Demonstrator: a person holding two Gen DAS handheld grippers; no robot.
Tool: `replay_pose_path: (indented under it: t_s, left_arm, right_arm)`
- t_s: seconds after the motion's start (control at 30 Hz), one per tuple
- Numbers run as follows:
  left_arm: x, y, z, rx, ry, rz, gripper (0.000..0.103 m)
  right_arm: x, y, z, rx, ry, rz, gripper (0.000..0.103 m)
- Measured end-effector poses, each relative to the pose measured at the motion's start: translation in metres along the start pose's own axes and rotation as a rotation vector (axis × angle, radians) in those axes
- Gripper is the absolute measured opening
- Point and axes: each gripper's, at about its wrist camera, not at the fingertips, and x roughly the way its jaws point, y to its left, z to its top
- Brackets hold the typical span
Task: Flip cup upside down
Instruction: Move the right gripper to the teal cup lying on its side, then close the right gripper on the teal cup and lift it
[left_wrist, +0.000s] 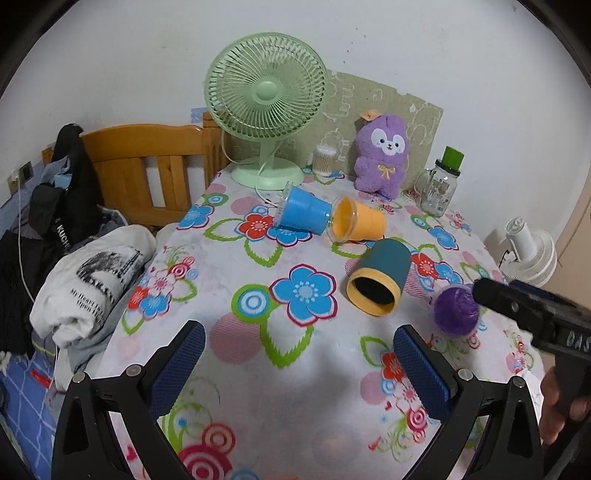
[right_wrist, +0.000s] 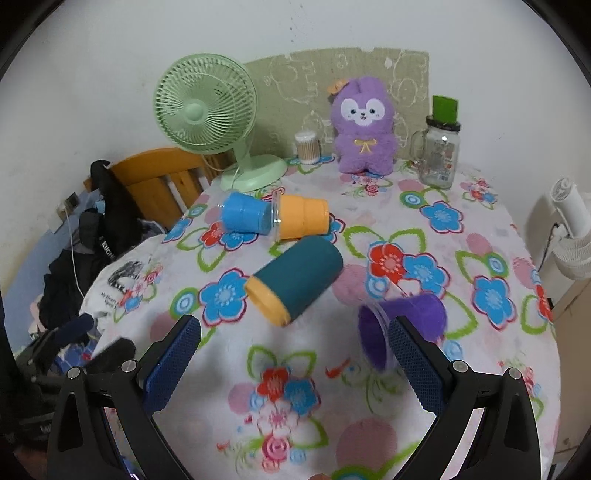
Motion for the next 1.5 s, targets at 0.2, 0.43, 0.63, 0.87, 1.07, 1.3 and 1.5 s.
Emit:
replay_pose_path:
  t_s: [0.2,0.43,0.63,0.87,1.07,1.3,1.5]
  left_arm:
    - [0.037,0.002,0.016,0.011,0.047,-0.005,0.103]
    - [0.071,0.005,0.031,0.005,0.087,-0.015,0.103]
    - [0.090,0.009,0.034,-0.001,0.116,-0.021,0.103]
    - [0.094,0.012,0.032,-0.003,0.131,-0.029,0.103]
    - [0.089,0.013,0.027,-0.014,0.134,-0.033,0.103]
    - [0.070,0.020,0.020,-0.048,0.119,-0.034,0.103]
    - [0.048,0.025,0.012,-0.075,0.097,-0.046,0.103]
  right_arm:
    - [0.056,-0.001,0.027,0.009,0.069,-0.026,0.102]
    - [0.111,-0.013,0.043,0.099,0.155,-0.042,0.102]
    - [0.143,-0.014,0.048,0.124,0.227,-0.048,0.102]
    - [0.165,-0.008,0.046,0.139,0.293,-0.032,0.102]
    - [0.171,0.004,0.045,0.081,0.285,-0.032,0.079]
    - [0.145,0.024,0.039,0.000,0.232,-0.008,0.073]
    - [0.107,0.034,0.035,-0.011,0.190,0.058,0.070]
